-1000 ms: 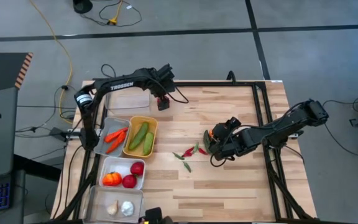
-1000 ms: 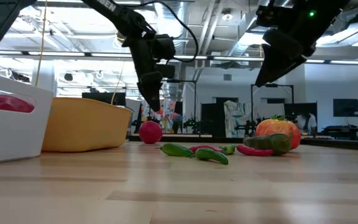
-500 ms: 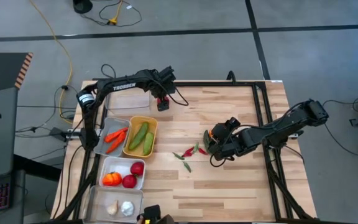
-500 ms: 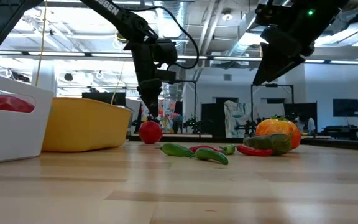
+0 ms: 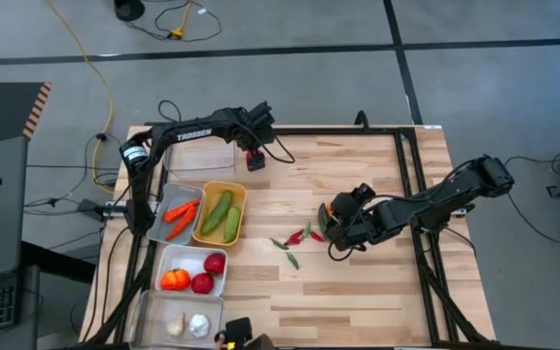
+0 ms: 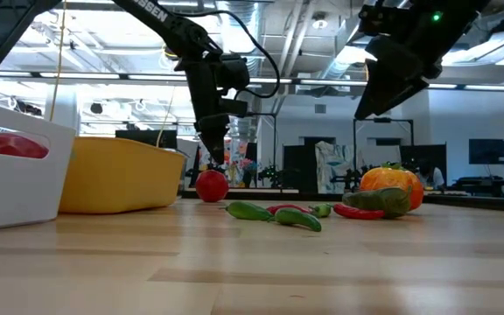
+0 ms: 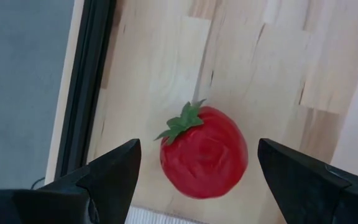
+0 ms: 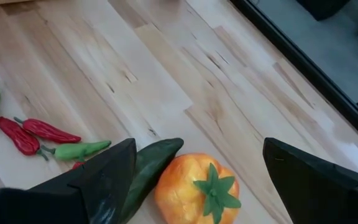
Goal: Sort produce into baskets
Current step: Put the top left tomato to the white bin
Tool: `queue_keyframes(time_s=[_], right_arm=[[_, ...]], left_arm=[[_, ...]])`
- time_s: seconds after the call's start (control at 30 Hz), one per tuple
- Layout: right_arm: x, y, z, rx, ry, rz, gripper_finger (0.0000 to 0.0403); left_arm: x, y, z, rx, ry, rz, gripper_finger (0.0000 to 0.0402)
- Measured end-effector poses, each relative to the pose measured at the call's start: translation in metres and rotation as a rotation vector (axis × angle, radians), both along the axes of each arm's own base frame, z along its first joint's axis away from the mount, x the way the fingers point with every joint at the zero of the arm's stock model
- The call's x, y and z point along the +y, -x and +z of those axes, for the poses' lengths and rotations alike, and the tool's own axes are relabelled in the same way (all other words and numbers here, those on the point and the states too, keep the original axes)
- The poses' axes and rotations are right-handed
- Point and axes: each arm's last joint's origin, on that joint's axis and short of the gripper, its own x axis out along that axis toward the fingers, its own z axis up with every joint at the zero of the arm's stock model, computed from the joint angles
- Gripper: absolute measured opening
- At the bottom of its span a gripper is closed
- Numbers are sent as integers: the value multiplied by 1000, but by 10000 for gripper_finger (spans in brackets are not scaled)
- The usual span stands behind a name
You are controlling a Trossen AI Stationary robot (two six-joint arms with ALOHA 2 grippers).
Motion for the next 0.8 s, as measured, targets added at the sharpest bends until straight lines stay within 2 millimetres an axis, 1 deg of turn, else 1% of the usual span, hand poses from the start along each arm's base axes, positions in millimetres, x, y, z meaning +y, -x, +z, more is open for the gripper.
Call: queue_keyframes(time_s=[0.17, 0.27, 0.37, 0.8], right_arm=[[0, -1, 0, -11, -2, 4, 376], [0, -1, 0, -11, -2, 5, 376], [0, -1, 0, -10, -2, 5, 376], [1, -2, 1, -17, -4, 5, 376]], left_arm=[[1, 1, 0, -2, 1, 2, 311], [1, 1, -9, -13, -6, 3, 311], [0, 5, -17, 33, -27, 5, 311], [1, 4, -18, 36, -51, -25, 311]])
